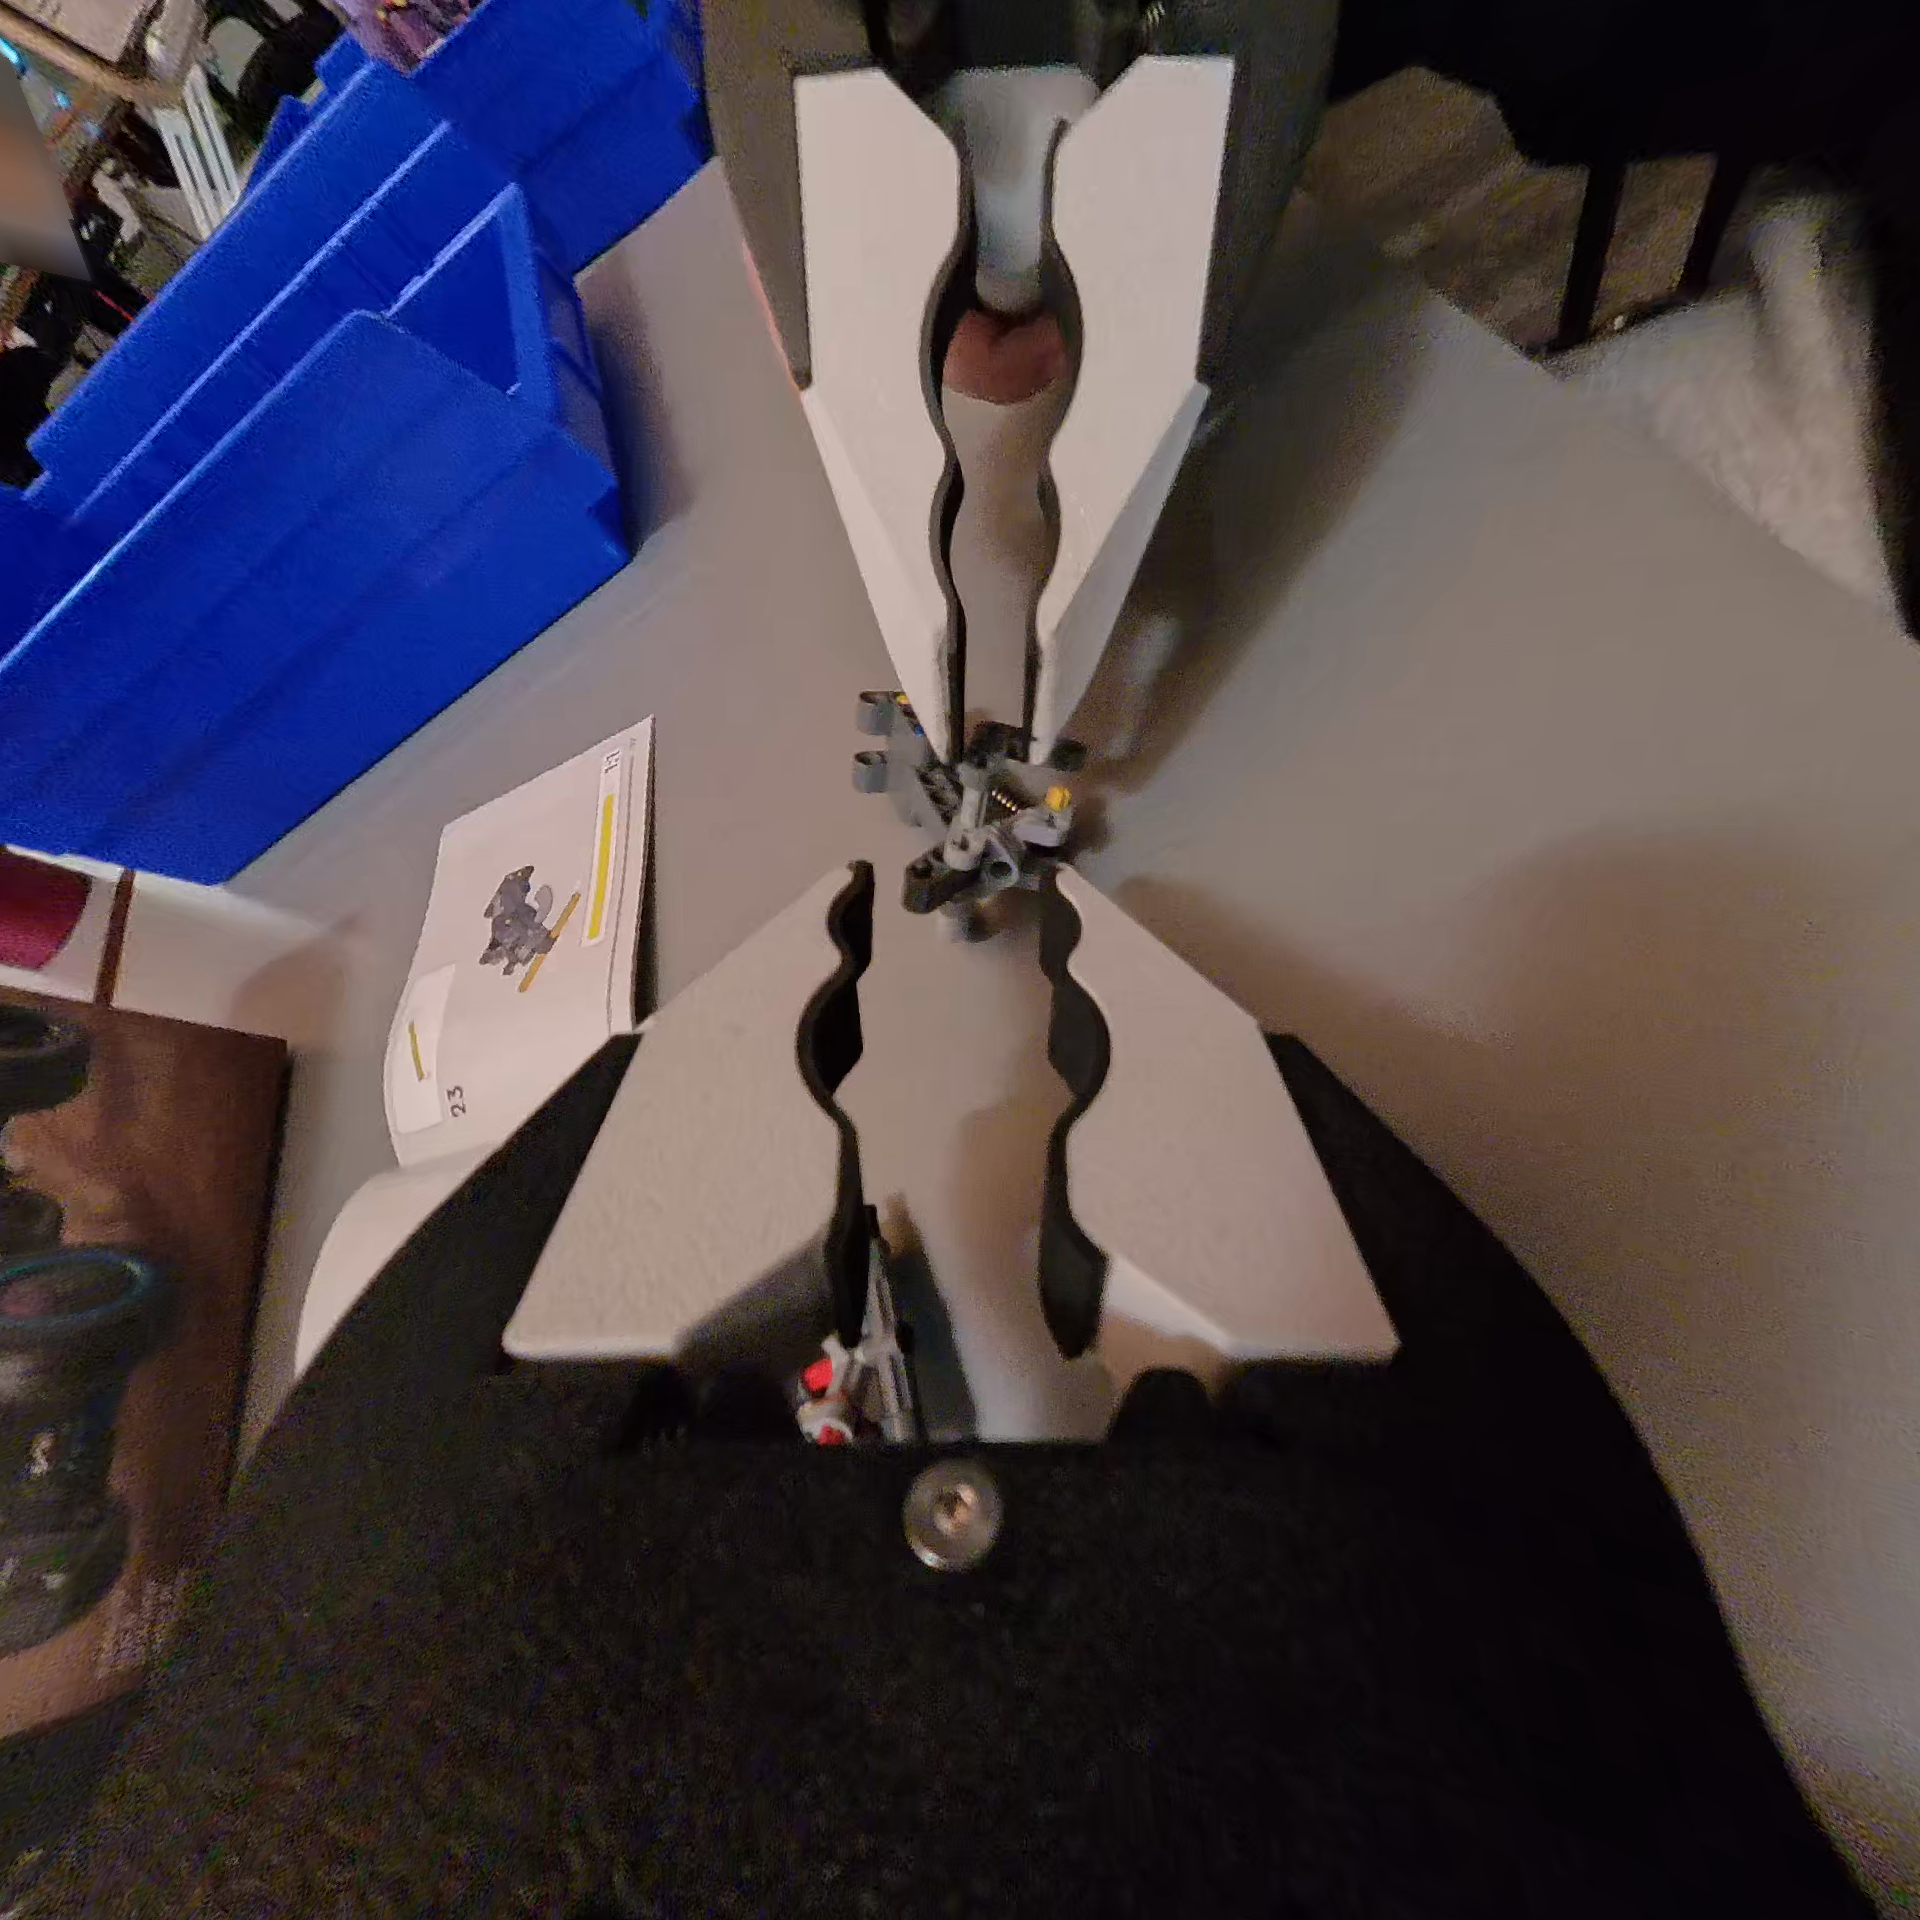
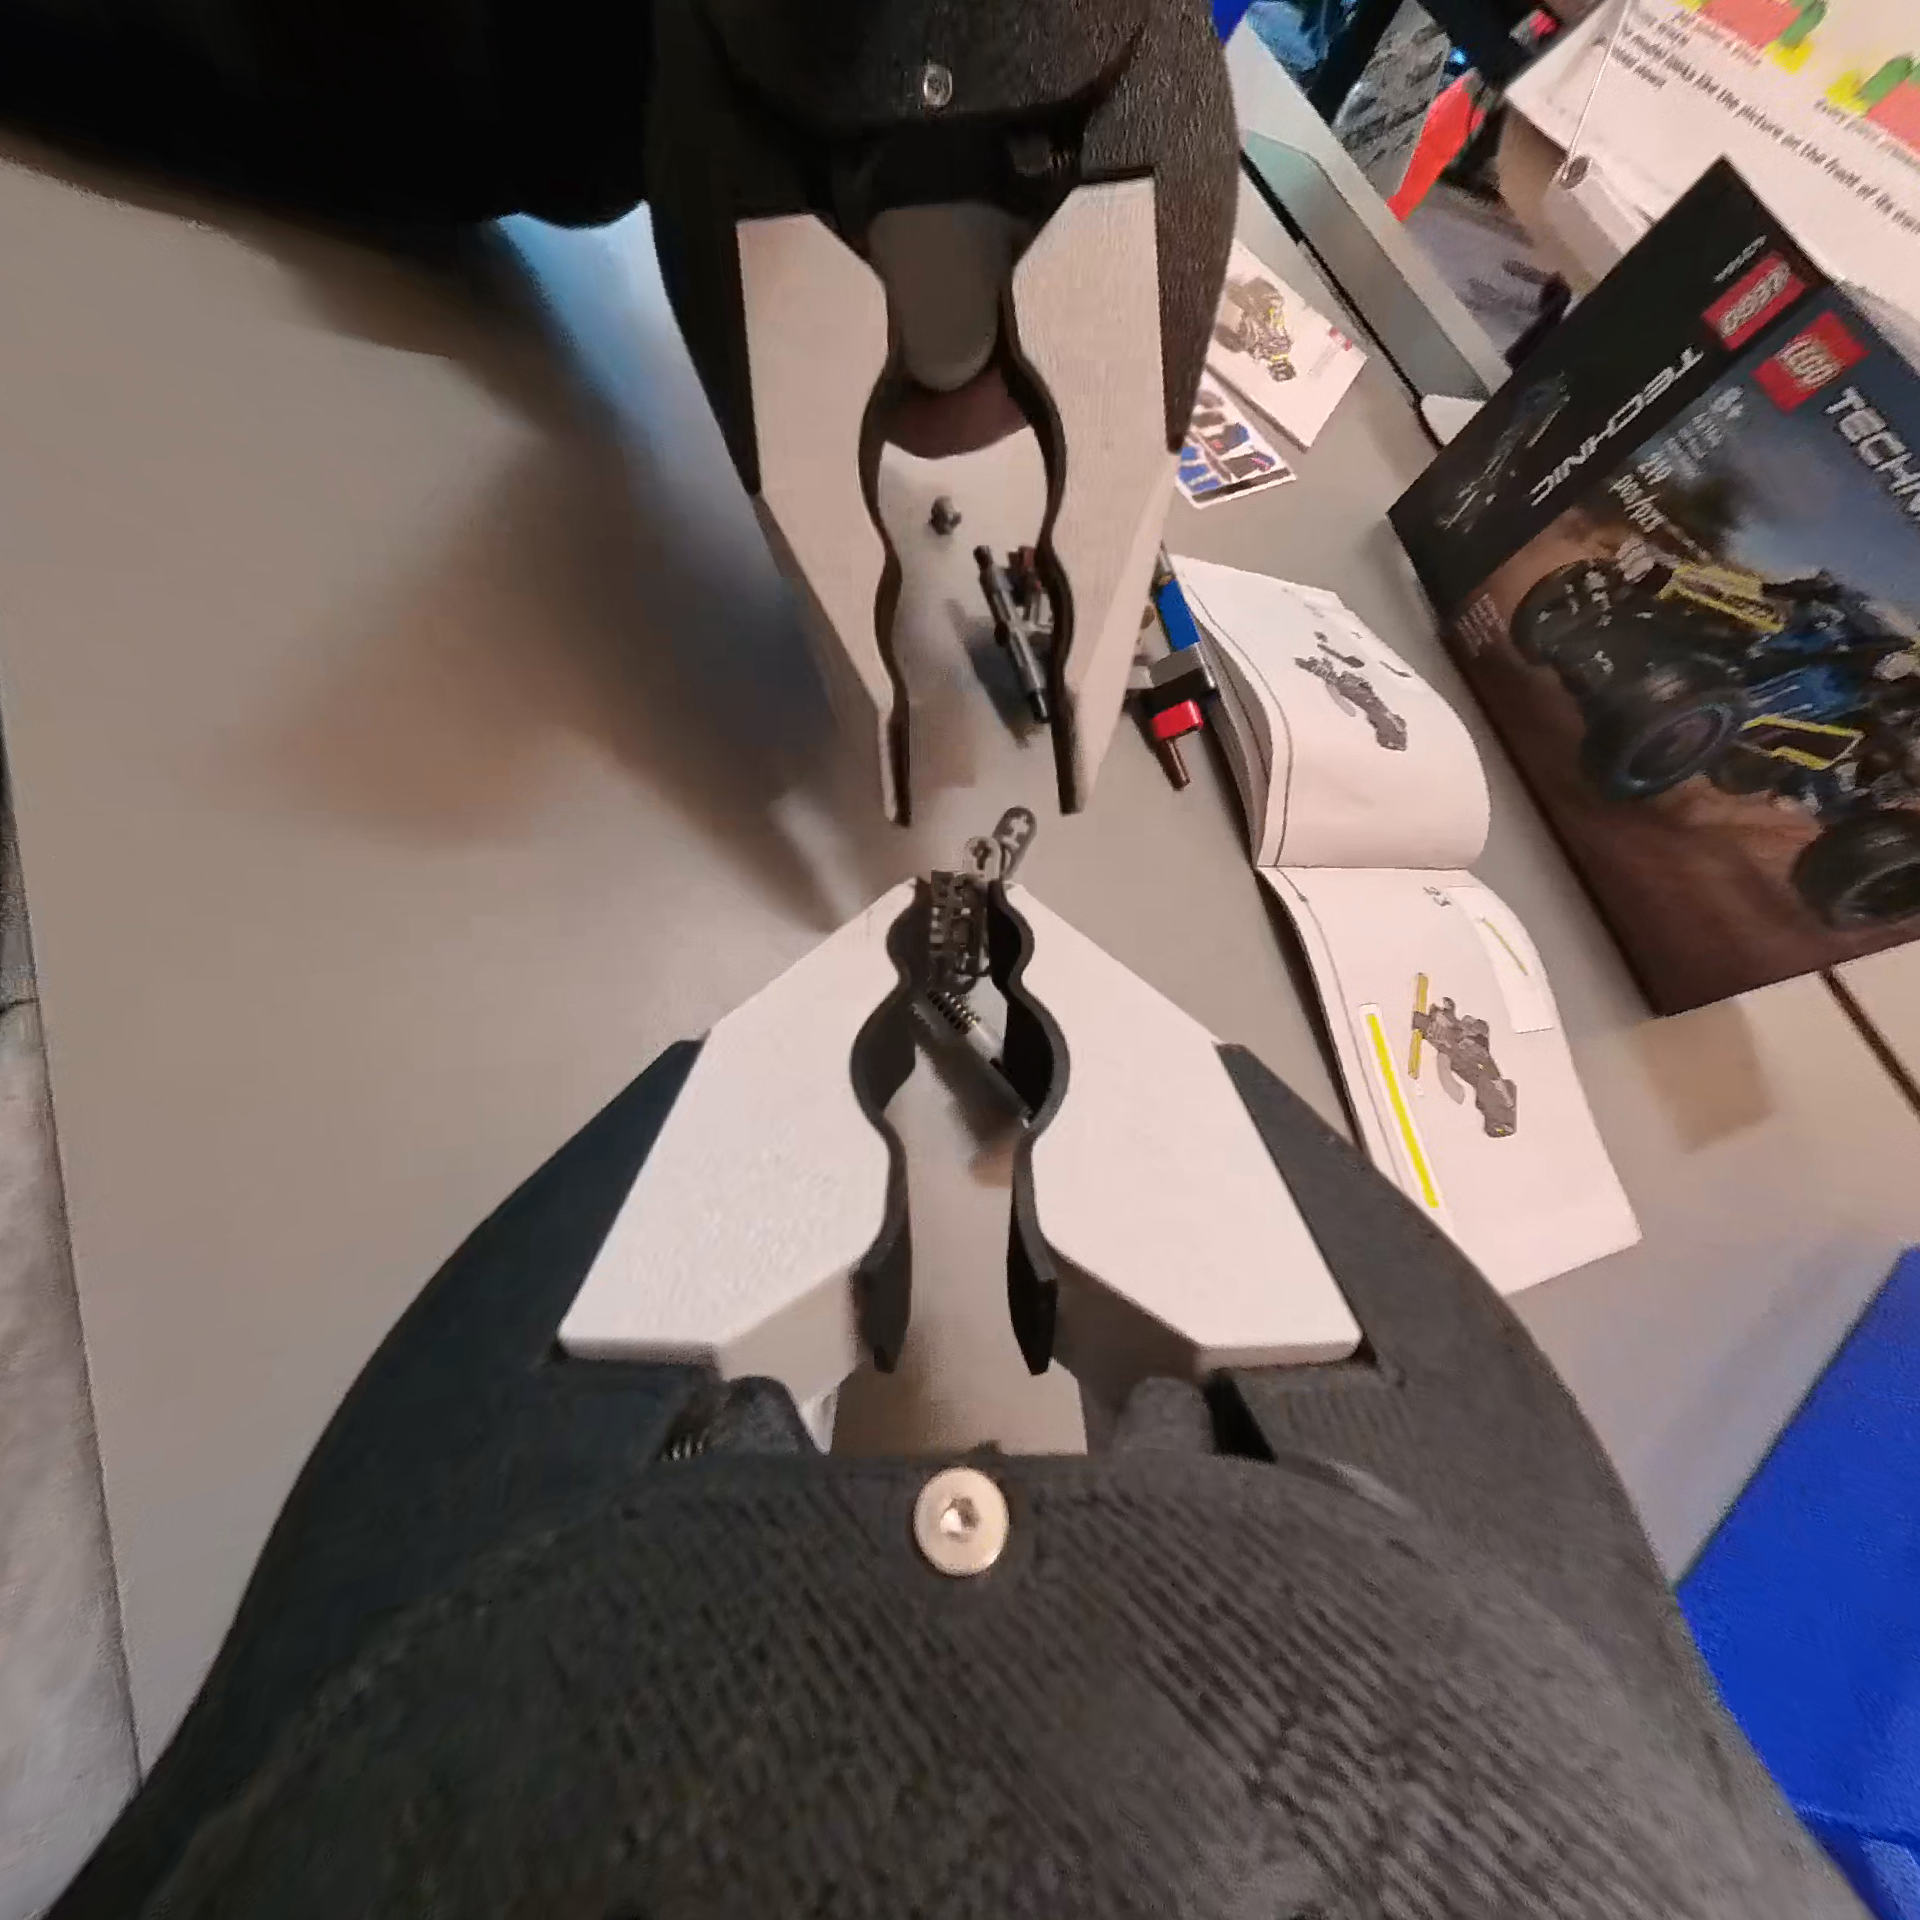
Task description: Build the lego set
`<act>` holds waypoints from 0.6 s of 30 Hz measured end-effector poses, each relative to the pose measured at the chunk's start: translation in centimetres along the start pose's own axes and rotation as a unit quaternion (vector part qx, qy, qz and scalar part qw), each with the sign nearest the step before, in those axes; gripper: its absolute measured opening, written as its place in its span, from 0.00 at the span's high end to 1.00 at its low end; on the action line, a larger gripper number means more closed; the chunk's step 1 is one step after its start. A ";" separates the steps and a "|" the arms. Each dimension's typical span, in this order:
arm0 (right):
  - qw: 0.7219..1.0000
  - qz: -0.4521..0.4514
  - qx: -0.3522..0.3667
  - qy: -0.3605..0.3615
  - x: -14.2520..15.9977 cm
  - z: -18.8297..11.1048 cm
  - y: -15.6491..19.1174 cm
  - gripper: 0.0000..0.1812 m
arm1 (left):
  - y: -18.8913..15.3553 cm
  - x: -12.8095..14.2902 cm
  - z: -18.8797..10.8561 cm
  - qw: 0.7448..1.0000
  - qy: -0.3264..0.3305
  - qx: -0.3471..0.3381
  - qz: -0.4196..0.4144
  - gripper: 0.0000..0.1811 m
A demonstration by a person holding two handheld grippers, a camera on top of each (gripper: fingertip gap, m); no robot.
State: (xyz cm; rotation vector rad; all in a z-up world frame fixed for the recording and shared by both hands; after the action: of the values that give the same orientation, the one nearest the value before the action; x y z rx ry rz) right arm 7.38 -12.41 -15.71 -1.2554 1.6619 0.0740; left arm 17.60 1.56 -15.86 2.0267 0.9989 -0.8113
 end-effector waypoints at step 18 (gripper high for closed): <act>0.999 -0.002 0.045 -0.028 1.5 -0.4 0.4 0.97 | -0.6 0.2 2.9 0.997 0.015 -0.031 0.071 0.82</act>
State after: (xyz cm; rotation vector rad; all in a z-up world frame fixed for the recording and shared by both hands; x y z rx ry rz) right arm 6.90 -13.41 -16.81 -1.1787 1.5973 0.0319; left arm 16.58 -0.44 -17.78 2.0357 0.8743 -0.6686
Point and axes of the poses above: each gripper's, where its closed fingertips meet, z out along the fingers, x out of its underside, y = z × x across the jaws, the point moved 10 cm from there along -z, back along the fingers, and after that the axes turned 8 degrees about -z, right-handed, at the moved point
